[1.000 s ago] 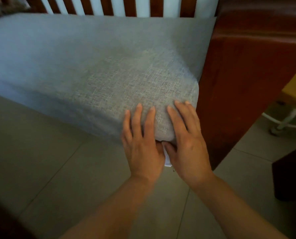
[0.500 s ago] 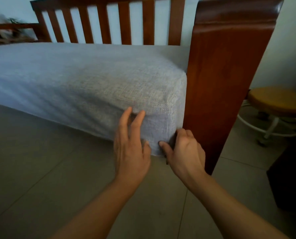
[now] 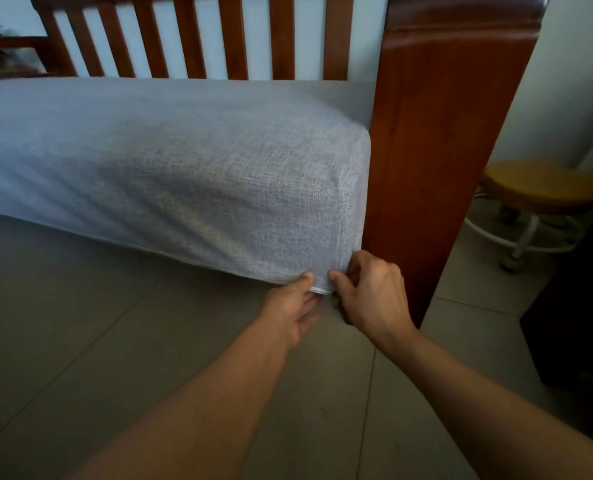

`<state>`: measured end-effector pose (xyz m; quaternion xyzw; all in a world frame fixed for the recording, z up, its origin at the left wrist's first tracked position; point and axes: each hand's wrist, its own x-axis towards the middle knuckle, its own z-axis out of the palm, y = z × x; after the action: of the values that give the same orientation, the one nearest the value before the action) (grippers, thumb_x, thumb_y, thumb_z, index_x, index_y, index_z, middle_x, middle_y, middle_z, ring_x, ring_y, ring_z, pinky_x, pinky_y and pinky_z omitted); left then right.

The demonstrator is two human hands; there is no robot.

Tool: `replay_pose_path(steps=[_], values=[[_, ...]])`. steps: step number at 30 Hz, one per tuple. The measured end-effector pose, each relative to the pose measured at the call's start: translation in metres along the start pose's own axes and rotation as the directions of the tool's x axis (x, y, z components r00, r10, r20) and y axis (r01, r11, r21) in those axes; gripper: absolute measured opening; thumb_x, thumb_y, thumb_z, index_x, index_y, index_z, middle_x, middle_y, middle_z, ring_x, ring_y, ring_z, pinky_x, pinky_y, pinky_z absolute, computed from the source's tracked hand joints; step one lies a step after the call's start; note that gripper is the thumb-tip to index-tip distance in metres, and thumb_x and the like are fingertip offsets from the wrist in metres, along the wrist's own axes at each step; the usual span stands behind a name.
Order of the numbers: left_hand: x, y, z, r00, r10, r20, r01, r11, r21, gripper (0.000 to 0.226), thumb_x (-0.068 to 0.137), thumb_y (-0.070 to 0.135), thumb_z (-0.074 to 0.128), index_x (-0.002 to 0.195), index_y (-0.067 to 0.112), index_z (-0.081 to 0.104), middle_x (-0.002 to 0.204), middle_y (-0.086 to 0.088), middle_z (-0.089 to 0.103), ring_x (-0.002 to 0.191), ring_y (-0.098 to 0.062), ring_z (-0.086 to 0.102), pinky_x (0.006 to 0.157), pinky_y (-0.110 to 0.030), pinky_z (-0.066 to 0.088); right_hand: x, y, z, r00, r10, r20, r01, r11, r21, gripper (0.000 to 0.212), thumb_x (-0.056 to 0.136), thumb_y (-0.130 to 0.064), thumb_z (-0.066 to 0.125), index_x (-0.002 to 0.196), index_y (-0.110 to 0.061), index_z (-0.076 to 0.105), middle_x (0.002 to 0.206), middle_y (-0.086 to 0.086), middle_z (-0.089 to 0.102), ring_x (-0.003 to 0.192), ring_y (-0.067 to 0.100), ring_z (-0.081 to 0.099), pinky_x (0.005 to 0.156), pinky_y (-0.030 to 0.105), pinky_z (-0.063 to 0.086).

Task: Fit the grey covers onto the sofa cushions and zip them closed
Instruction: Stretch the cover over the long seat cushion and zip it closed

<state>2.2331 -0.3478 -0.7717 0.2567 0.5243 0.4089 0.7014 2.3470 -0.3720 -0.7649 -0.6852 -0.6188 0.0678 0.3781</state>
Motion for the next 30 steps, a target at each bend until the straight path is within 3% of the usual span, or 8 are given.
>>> replay_pose_path(steps=[4, 7, 12, 15, 18, 23, 26, 30], values=[[0.009, -0.003, -0.005, 0.996, 0.087, -0.018, -0.088, 0.995, -0.045, 0.017, 0.092, 0.003, 0.055, 0.110, 0.004, 0.056, 0.104, -0.010, 0.063, 0.088, -0.017, 0.061, 0.074, -0.027, 0.049, -0.005, 0.008, 0.009, 0.999, 0.042, 0.027, -0.045, 0.993, 0.105, 0.023, 0.081, -0.022, 0.071, 0.085, -0.015, 0.051, 0.087, 0.002, 0.058, 0.078, 0.018, 0.058, 0.071, 0.038, 0.051], [0.005, -0.005, -0.011, 0.988, 0.146, -0.049, -0.147, 0.989, -0.018, 0.015, 0.091, -0.001, 0.055, 0.106, 0.003, 0.055, 0.098, -0.010, 0.063, 0.078, -0.015, 0.062, 0.064, -0.022, 0.050, -0.010, 0.005, 0.013, 0.999, 0.054, 0.001, -0.054, 0.988, 0.141, 0.025, 0.079, -0.021, 0.073, 0.086, -0.014, 0.049, 0.093, 0.003, 0.054, 0.081, 0.017, 0.055, 0.073, 0.037, 0.050], [-0.013, -0.020, -0.041, 0.977, 0.201, -0.066, -0.201, 0.980, 0.002, 0.010, 0.090, 0.000, 0.056, 0.100, 0.002, 0.059, 0.099, -0.011, 0.066, 0.082, -0.015, 0.065, 0.067, -0.019, 0.054, -0.032, -0.007, 0.014, 0.998, 0.025, 0.062, -0.036, 0.981, 0.188, 0.024, 0.078, -0.022, 0.073, 0.081, -0.016, 0.050, 0.087, 0.000, 0.056, 0.074, 0.013, 0.056, 0.066, 0.030, 0.049], [-0.028, -0.029, -0.059, 0.971, 0.230, -0.067, -0.229, 0.973, 0.018, 0.004, 0.090, 0.003, 0.057, 0.094, 0.005, 0.059, 0.096, -0.010, 0.067, 0.079, -0.013, 0.067, 0.062, -0.017, 0.054, -0.053, -0.012, 0.018, 0.997, -0.020, 0.075, 0.000, 0.966, 0.257, 0.016, 0.078, -0.008, 0.063, 0.081, -0.016, 0.050, 0.084, -0.003, 0.054, 0.072, 0.008, 0.052, 0.063, 0.018, 0.042], [-0.038, -0.033, -0.058, 0.971, 0.229, -0.065, -0.228, 0.973, 0.018, 0.005, 0.093, 0.007, 0.055, 0.093, 0.010, 0.058, 0.095, -0.005, 0.067, 0.081, -0.012, 0.066, 0.065, -0.022, 0.051, -0.068, -0.011, 0.021, 0.996, 0.001, 0.093, -0.029, 0.953, 0.301, 0.021, 0.075, 0.006, 0.053, 0.085, -0.012, 0.052, 0.085, -0.001, 0.055, 0.076, 0.007, 0.051, 0.065, 0.012, 0.039], [-0.045, -0.037, -0.053, 0.981, 0.174, -0.087, -0.172, 0.985, 0.023, 0.005, 0.092, 0.018, 0.058, 0.088, 0.015, 0.057, 0.099, -0.002, 0.065, 0.088, -0.011, 0.062, 0.068, -0.027, 0.048, -0.084, -0.012, 0.026, 0.981, 0.082, 0.177, -0.130, 0.952, 0.277, 0.023, 0.081, -0.007, 0.065, 0.093, -0.018, 0.049, 0.090, -0.008, 0.060, 0.072, 0.006, 0.059, 0.068, 0.026, 0.050], [-0.048, -0.036, -0.050, 0.988, 0.124, -0.087, -0.115, 0.988, 0.101, 0.016, 0.088, 0.029, 0.063, 0.101, 0.020, 0.059, 0.101, 0.002, 0.064, 0.090, -0.009, 0.058, 0.067, -0.028, 0.045, -0.083, -0.014, 0.030, 0.970, 0.123, 0.209, -0.186, 0.930, 0.317, 0.021, 0.085, -0.013, 0.067, 0.098, -0.021, 0.051, 0.094, -0.008, 0.063, 0.073, 0.010, 0.064, 0.072, 0.031, 0.054], [-0.050, -0.027, -0.036, 0.982, 0.093, -0.162, -0.062, 0.980, 0.191, 0.012, 0.086, 0.024, 0.065, 0.095, 0.018, 0.061, 0.091, 0.002, 0.063, 0.080, -0.009, 0.055, 0.061, -0.027, 0.042, -0.077, -0.016, 0.031, 0.980, 0.143, 0.137, -0.182, 0.926, 0.331, 0.008, 0.085, -0.014, 0.067, 0.081, -0.019, 0.062, 0.072, -0.009, 0.062, 0.062, 0.009, 0.060, 0.064, 0.028, 0.051]])
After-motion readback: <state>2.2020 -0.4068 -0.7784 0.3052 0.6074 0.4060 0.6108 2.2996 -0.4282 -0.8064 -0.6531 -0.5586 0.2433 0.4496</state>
